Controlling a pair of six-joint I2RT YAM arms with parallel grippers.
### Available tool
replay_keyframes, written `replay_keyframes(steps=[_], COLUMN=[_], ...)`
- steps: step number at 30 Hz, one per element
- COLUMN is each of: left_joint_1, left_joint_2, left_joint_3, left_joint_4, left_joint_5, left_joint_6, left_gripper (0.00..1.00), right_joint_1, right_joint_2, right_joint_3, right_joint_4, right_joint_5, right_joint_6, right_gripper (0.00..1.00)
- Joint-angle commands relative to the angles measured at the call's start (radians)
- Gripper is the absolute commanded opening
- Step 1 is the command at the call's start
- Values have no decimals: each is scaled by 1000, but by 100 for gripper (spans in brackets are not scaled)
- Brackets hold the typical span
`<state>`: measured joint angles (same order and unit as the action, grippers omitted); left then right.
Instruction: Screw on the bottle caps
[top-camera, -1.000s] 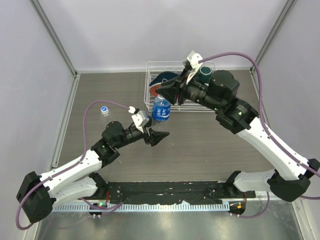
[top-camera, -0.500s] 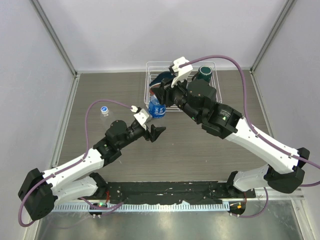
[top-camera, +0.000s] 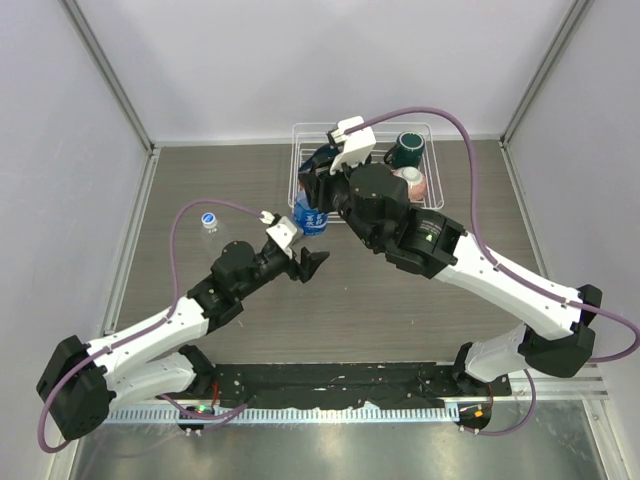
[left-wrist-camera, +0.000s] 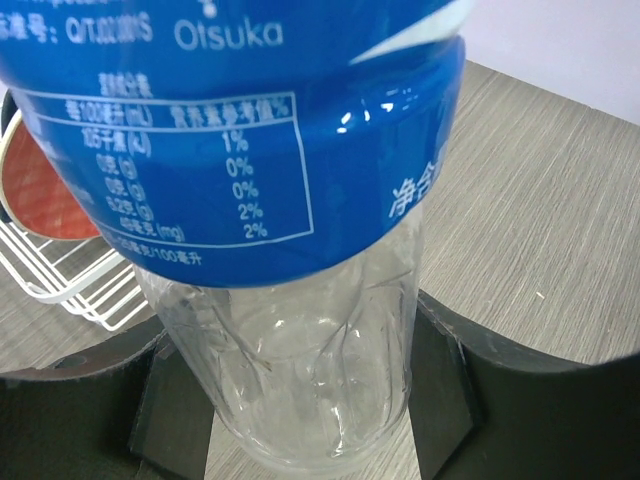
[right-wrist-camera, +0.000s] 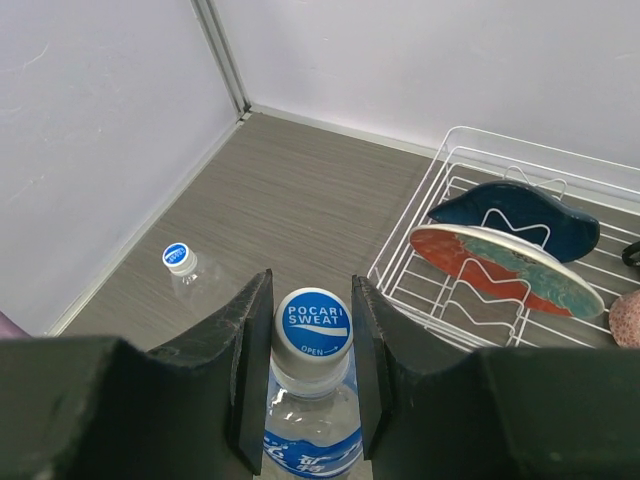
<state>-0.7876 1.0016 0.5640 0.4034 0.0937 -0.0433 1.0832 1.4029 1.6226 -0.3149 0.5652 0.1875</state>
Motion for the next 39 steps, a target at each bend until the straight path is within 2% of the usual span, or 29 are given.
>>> replay_keyframes(steps=[1, 5, 9, 17, 29, 39], left_joint_1=[5, 11, 11, 13, 11, 13], left_joint_2=[-50, -72, -92, -95, -92, -92], left_joint_3=[27, 8, -6, -1, 2, 10], left_joint_4=[267, 233, 200, 146, 71, -21], left_joint_5=[-6, 83, 199, 270, 331, 442], left_joint_6=[5, -7, -23, -29, -29, -33], left_gripper=[0, 0, 0, 0, 0, 0], right_joint_1=[37, 37, 37, 37, 30, 30], right_joint_2=[27, 22, -14, -33, -12, -12], right_joint_3=[-9, 9, 8, 57, 146, 240], right_joint_4=[-124, -131, -159, -288, -384, -484], right_joint_5=[-68, -177, -319, -455, -502, -515], right_joint_6=[-2, -55, -111, -217, -290, -344], right_gripper=[10, 1, 1, 1, 1, 1])
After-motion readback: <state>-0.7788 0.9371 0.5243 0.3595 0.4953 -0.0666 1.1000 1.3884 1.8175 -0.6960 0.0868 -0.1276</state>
